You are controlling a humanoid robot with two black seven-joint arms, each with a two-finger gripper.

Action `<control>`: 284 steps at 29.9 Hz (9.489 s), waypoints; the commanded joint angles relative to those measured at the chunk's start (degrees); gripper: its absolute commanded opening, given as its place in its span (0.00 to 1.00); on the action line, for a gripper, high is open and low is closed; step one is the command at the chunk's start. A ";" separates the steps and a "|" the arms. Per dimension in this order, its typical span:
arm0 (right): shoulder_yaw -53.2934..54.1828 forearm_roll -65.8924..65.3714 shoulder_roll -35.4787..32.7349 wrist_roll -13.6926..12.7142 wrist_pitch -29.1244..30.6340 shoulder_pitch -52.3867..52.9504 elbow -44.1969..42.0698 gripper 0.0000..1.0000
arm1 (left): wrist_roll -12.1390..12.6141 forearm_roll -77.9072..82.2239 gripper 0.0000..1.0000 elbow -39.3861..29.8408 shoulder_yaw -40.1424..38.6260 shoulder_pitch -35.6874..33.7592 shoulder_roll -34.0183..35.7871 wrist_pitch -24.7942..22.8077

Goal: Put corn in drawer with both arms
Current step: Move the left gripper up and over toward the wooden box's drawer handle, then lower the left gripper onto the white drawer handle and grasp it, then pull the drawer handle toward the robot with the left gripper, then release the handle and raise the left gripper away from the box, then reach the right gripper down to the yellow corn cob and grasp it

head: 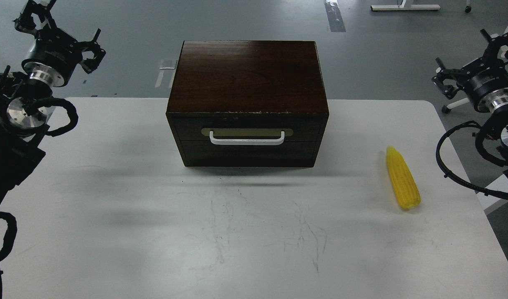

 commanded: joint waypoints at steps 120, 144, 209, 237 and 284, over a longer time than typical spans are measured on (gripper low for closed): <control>2.84 0.09 -5.24 0.76 0.00 -0.65 -3.72 1.00 | -14.12 135.60 0.47 -53.17 52.35 -31.09 -4.60 0.00; 2.84 0.09 -5.33 0.76 0.00 -0.56 -3.81 1.00 | -14.61 135.51 0.47 -56.95 52.26 -33.02 -5.22 0.00; -6.38 -0.26 -6.82 0.68 0.00 -0.56 -4.07 1.00 | -14.61 98.90 0.98 -63.46 38.56 -35.48 5.93 0.00; -35.04 -59.04 -7.18 -5.65 0.00 28.53 22.53 1.00 | -14.61 2.01 0.98 -20.92 6.91 -3.32 9.89 0.00; -47.17 -91.05 -6.74 -7.15 0.00 14.11 29.50 0.08 | -14.61 0.51 0.98 -21.27 4.80 2.49 12.18 0.00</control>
